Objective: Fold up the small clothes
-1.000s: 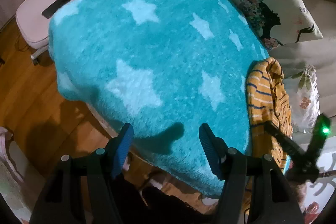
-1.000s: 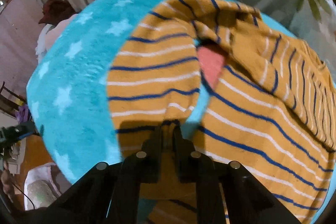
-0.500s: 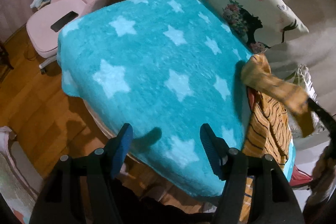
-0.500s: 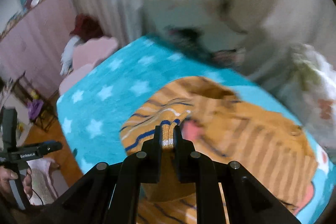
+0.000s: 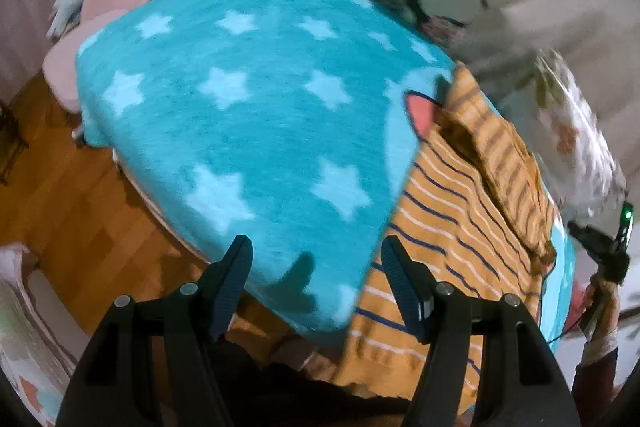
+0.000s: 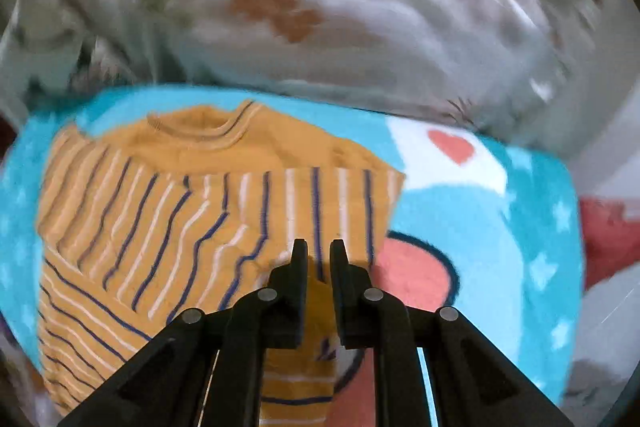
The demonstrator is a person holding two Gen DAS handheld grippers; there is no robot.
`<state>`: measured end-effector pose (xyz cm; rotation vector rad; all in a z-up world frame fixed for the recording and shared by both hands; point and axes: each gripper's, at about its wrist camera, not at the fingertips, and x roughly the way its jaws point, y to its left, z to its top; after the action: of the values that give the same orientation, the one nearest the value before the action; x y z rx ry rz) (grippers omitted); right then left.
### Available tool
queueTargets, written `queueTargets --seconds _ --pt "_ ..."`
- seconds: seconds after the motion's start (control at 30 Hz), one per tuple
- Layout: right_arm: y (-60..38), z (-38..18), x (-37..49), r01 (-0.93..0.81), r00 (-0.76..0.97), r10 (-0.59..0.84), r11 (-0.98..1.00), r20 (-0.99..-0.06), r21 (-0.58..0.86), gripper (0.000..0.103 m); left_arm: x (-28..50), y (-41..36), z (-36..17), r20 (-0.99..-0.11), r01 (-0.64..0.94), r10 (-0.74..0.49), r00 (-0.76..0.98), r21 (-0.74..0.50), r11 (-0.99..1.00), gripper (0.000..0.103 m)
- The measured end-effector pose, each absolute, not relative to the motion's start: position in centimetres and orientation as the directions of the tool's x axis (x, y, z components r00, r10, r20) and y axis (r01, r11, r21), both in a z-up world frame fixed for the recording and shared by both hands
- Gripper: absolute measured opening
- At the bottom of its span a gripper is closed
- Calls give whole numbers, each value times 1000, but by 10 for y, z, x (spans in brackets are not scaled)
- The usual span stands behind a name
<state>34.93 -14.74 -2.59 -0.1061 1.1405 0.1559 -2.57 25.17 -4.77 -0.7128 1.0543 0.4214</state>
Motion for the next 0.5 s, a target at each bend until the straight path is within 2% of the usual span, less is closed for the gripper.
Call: queueTargets --seconds 0.03,0.07,0.17,0.33,0.4,0.47,0.5 --pt "-159 -22 344 -157 423 123 986 -898 60 34 -23 243 -46 -897 -623 -11 442 -316 715 66" --pt "-170 -16 338 -146 444 167 983 -880 113 35 -21 238 -46 -899 -623 -10 437 -311 718 66" --pt "-179 -11 323 -158 471 260 965 -843 209 35 -13 222 -49 -908 -631 -24 418 -310 711 66" --pt "-149 -43 305 -247 342 456 887 -821 390 35 1 194 -39 -907 -588 -14 420 -284 757 66" --pt "-137 -62 303 -250 291 475 876 -830 413 35 4 184 -37 -908 -571 -8 420 -271 775 66" --pt "-132 -79 309 -243 278 425 899 -861 365 35 6 178 -38 -913 -558 -16 407 -262 788 66" --pt "-133 -84 314 -236 290 380 918 -878 319 31 6 176 -40 -918 -553 -20 397 -256 793 66"
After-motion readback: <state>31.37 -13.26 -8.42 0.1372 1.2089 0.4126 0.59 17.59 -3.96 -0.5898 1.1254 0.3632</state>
